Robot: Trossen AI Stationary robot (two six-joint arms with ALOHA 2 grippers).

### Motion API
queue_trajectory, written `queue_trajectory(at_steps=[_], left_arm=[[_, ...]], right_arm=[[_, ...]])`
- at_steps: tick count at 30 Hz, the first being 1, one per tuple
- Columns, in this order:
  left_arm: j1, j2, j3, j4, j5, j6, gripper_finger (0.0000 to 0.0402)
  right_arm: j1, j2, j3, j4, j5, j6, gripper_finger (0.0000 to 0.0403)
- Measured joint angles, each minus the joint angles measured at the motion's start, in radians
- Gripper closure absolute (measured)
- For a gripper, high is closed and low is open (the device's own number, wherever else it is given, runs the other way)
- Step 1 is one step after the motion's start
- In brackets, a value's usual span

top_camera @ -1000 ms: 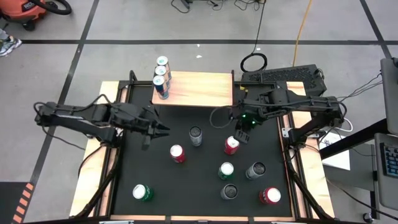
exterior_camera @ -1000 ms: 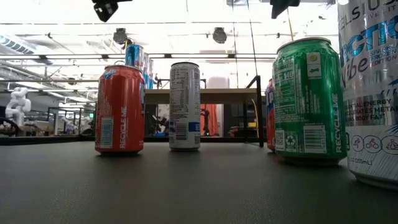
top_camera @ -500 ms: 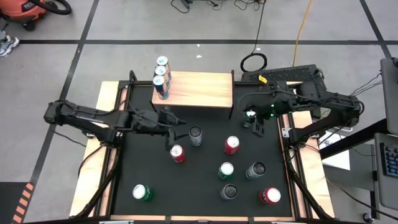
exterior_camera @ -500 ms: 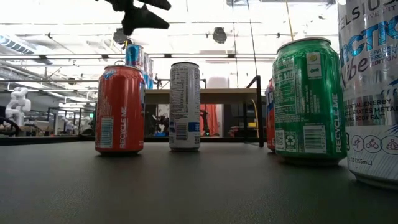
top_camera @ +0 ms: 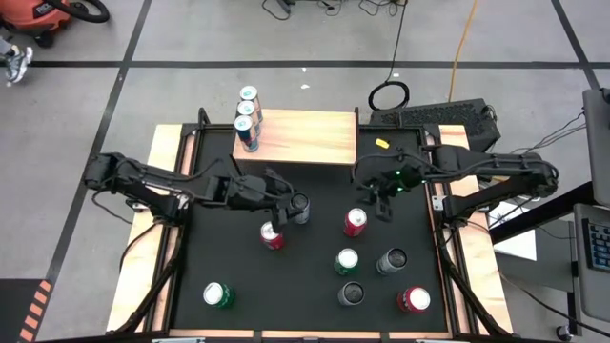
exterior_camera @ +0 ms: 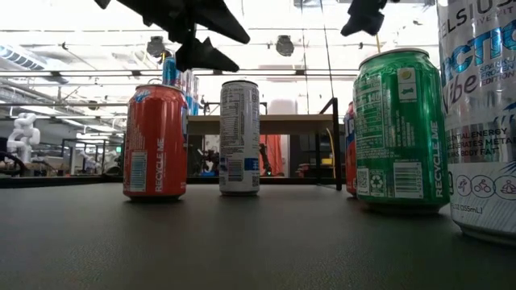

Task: Place canned beverage on shelf
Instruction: Put the top white-blue soda can on the shelf

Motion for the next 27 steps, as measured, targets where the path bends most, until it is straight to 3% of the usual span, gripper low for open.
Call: queue_trajectory(at_steps=[5, 10, 14, 18, 27], left_arm=[[0.01, -0.001, 0.067, -0.137, -0.008, 0.018, 0.0035], [0.019, -0.001, 0.075, -0.168, 0.007, 0.096, 0.0006], [0.041, 0.019, 0.075, -0.192, 0.049, 0.116, 0.0007], [0.054, 0.041, 0.077, -0.181, 0.086, 0.115, 0.0011], [0.055, 0.084, 0.076, -0.158, 0.144, 0.12, 0.0011]], right_arm=[[-0.002, 0.013, -0.024, 0.1, 0.003, 0.033, 0.0231], [-0.002, 0.048, -0.025, 0.19, 0.01, 0.124, 0.0231], [-0.002, 0.077, -0.025, 0.184, 0.038, 0.204, 0.0231], [-0.002, 0.091, -0.025, 0.119, 0.058, 0.304, 0.0224], [-0.003, 0.072, -0.025, -0.137, 0.084, 0.443, 0.0164]])
